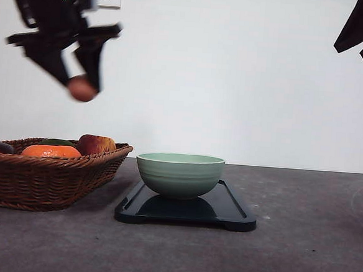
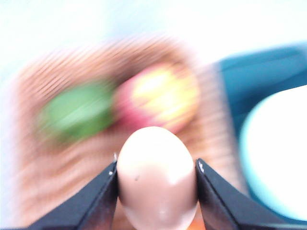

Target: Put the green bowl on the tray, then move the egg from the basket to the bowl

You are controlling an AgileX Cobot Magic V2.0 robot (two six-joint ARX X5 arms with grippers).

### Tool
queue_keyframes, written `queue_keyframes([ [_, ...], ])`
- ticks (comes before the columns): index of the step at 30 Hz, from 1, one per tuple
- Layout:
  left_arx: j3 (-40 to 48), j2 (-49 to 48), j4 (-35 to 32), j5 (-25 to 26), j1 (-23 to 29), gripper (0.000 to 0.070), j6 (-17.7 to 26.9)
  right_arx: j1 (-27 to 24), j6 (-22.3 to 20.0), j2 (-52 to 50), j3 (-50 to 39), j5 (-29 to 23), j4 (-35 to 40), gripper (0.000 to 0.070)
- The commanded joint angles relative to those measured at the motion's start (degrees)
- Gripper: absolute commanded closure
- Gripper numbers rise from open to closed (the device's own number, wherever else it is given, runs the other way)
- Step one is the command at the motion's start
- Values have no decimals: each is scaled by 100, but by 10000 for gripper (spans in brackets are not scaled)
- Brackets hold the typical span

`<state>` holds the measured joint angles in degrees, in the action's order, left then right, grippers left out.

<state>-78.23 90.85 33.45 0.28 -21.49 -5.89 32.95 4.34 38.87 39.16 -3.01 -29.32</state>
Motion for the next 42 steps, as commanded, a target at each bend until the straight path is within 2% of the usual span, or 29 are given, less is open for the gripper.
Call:
queue_keyframes([
  [1, -125, 64, -148, 110, -147, 512, -157, 28, 15, 35, 26, -7, 59, 418],
  [11, -125, 436, -921, 137, -990, 512, -190, 28, 15, 33, 26, -7, 58, 418],
  [17, -125, 890, -1047, 137, -1268, 512, -189, 28, 15, 33, 26, -7, 57, 418],
  [27, -125, 1575, -1383, 131, -1519, 512, -168, 28, 15, 33, 26, -4, 57, 418],
  [42, -125, 2106, -1678, 98, -1563, 512, -120, 28, 5, 33, 26, -4, 55, 418],
])
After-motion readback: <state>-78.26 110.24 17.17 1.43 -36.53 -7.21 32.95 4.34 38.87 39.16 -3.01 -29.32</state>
